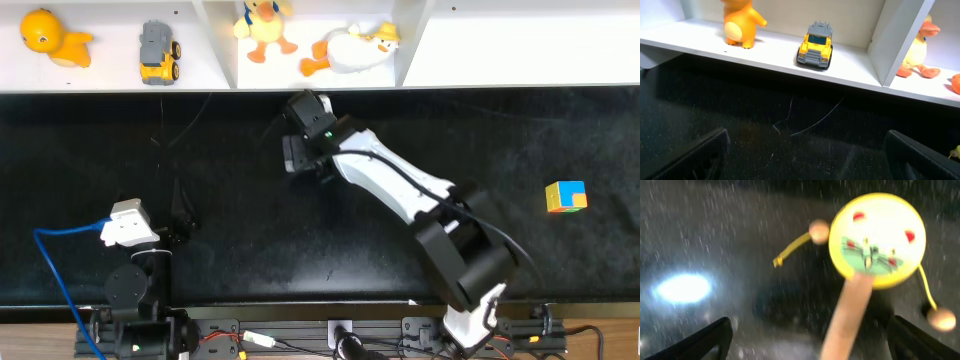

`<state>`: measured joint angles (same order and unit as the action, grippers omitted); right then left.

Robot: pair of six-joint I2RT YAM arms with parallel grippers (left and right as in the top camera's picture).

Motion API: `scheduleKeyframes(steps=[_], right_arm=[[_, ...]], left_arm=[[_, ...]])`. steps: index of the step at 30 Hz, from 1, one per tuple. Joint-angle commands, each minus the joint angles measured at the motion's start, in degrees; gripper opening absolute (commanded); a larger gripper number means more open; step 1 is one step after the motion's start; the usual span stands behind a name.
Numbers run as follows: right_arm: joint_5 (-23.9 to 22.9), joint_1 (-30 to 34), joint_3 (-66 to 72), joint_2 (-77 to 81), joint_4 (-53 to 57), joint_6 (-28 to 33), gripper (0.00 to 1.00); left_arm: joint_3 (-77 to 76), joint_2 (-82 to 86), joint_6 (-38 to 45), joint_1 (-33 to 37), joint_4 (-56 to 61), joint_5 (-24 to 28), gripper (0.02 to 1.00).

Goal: Store Toys

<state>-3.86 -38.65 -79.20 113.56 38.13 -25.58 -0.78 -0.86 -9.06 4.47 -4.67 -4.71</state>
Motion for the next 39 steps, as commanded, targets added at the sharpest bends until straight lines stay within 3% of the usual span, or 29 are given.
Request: scheduleKeyframes(steps=[1, 7, 13, 18, 23, 34, 39], right_arm=[[-0.59, -0.04, -3.52, 3.23, 0.22, -2.78, 0.897], [-0.22, 0.00, -3.80, 4.07, 0.98, -2.78, 0.882], [-0.24, 0.04, -3.80, 4.07, 2.69, -2.75, 0.533], [-0.28, 0.04, -3.80, 4.07, 3.02, -2.75, 0.334], [-0.26, 0.04, -3.80, 4.07, 3.45, -2.75, 0.286], [-0.20, 0.04, -3.80, 4.07, 4.68, -2.75, 0.058], [1.70, 0.04, -3.85, 4.02, 5.49, -2.73, 0.047]], left_arm=[[0.31, 0.70, -0.22, -0.42, 0.13, 0.74, 0.998], [0.31, 0.70, -0.22, -0.42, 0.13, 0.74, 0.998], [0.31, 0.70, -0.22, -0.42, 0.13, 0.74, 0.998], [0.31, 0.70, -0.22, -0.42, 0.11, 0.74, 0.998], [0.31, 0.70, -0.22, -0.42, 0.13, 0.74, 0.998], [0.31, 0.70, -0.22, -0.42, 0.13, 0.74, 0.996], [0.31, 0.70, -0.22, -0.42, 0.13, 0.74, 0.998]])
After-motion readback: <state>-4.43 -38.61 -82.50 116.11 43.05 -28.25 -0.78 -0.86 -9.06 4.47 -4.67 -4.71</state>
